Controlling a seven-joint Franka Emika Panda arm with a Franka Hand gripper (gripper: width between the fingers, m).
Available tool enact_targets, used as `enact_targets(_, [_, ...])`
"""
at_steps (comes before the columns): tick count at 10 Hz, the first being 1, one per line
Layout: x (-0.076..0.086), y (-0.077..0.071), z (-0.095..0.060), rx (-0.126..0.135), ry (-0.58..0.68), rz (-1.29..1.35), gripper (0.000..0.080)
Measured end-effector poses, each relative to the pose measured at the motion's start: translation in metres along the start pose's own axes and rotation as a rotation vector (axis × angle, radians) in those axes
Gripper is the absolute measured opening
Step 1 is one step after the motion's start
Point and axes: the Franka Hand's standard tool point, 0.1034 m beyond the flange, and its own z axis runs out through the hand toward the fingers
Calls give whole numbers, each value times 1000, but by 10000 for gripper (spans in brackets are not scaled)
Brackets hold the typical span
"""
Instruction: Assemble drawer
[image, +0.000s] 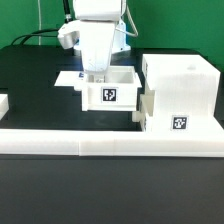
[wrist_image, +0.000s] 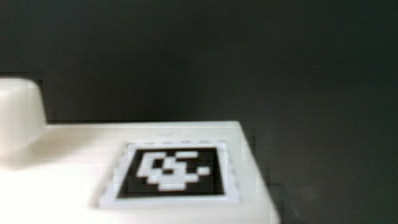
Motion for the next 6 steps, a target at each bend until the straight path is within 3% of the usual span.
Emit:
enact_targets(3, [6,2,5,33,-3,-4,42])
enact_targets(6, [15,14,3,27,2,-3,42])
